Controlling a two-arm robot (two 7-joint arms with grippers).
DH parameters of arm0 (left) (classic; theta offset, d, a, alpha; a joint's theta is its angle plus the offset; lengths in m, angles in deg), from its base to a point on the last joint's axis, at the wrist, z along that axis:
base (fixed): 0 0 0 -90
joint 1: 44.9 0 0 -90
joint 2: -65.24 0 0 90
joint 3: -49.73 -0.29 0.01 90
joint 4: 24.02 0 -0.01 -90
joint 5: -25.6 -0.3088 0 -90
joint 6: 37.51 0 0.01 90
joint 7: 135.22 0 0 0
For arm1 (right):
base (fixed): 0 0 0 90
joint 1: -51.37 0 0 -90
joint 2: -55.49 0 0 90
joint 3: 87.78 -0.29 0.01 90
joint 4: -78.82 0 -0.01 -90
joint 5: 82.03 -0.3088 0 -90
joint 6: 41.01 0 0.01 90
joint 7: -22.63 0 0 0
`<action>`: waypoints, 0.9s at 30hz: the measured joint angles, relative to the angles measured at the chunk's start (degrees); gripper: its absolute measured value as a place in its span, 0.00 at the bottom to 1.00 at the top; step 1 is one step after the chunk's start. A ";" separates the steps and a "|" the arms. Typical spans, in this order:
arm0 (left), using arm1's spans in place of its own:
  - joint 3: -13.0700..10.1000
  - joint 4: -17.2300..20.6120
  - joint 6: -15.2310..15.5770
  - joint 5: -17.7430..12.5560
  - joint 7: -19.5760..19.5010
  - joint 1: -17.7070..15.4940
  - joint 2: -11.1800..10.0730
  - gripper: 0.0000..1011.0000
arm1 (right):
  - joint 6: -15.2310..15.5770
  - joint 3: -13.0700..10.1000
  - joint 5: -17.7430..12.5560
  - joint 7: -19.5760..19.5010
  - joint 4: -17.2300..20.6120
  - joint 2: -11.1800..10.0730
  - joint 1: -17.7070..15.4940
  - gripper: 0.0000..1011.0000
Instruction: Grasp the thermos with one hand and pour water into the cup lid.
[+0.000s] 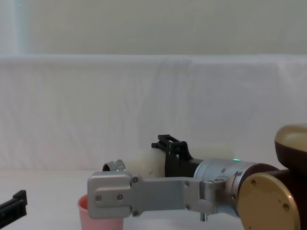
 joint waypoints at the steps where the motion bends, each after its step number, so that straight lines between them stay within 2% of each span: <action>1: 0.00 0.00 0.00 0.00 0.00 0.00 0.00 0.99 | 0.02 0.02 0.04 0.00 -0.03 0.01 0.02 0.95; 27: 0.00 0.00 0.00 0.00 0.00 0.00 0.00 0.99 | 0.23 0.69 1.15 0.10 -0.20 0.18 0.50 0.95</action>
